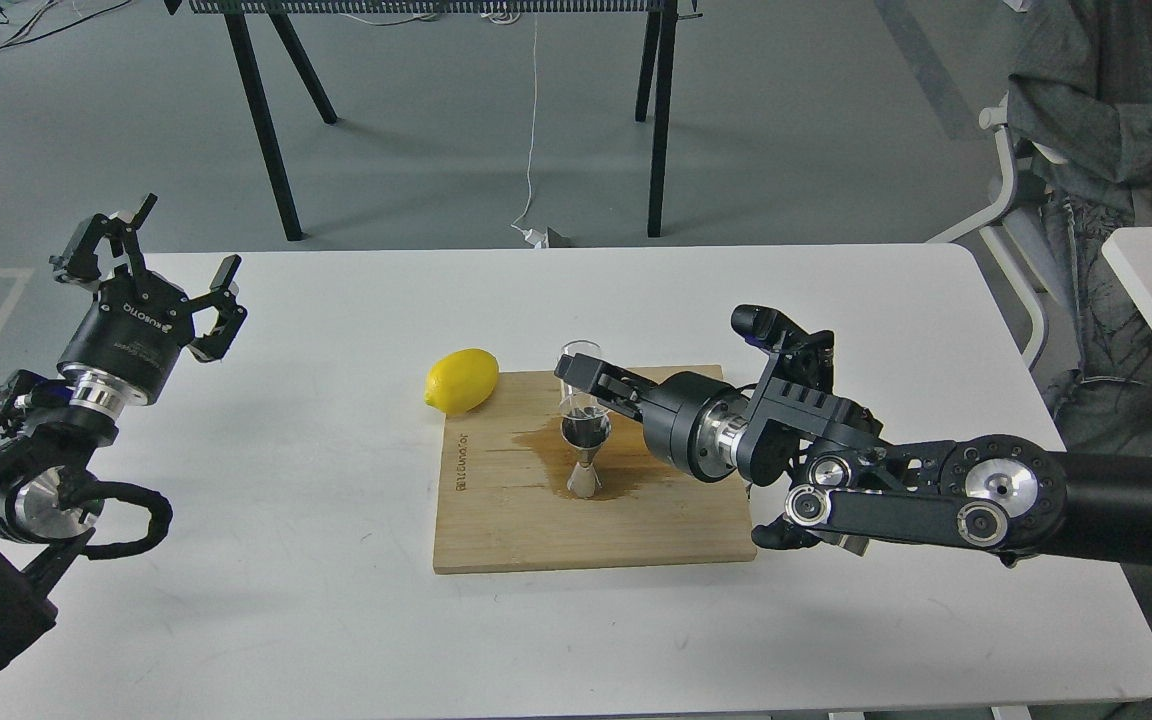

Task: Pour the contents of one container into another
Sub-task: 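Tilt the glass with the right gripper to pour into the jigger, then raise the glass upright away from the jigger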

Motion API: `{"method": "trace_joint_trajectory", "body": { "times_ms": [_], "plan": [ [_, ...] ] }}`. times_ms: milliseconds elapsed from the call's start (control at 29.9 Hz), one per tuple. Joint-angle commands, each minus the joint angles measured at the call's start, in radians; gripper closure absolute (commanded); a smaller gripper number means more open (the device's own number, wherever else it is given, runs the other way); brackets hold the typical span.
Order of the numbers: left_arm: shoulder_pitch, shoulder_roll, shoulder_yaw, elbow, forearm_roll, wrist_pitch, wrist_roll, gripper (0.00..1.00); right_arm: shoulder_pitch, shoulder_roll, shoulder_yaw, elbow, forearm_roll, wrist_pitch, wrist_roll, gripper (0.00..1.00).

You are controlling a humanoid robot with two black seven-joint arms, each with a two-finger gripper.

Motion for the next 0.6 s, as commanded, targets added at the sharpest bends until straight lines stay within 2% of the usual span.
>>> {"method": "trace_joint_trajectory", "body": {
  "times_ms": [0, 201, 568],
  "plan": [
    [0.000, -0.001, 0.001, 0.000, 0.000, 0.000, 0.000, 0.07, 0.012, 0.000, -0.004, 0.000, -0.020, 0.000, 0.000, 0.70],
    [0.000, 0.000, 0.001, 0.000, 0.000, 0.000, 0.000, 0.07, 0.047, 0.001, -0.056, -0.002, -0.027, 0.000, 0.000, 0.70],
    [0.003, -0.001, 0.001, 0.000, 0.002, 0.000, 0.000, 0.07, 0.027, -0.003, -0.041, -0.009, 0.004, -0.011, -0.001, 0.69]
  ]
}}
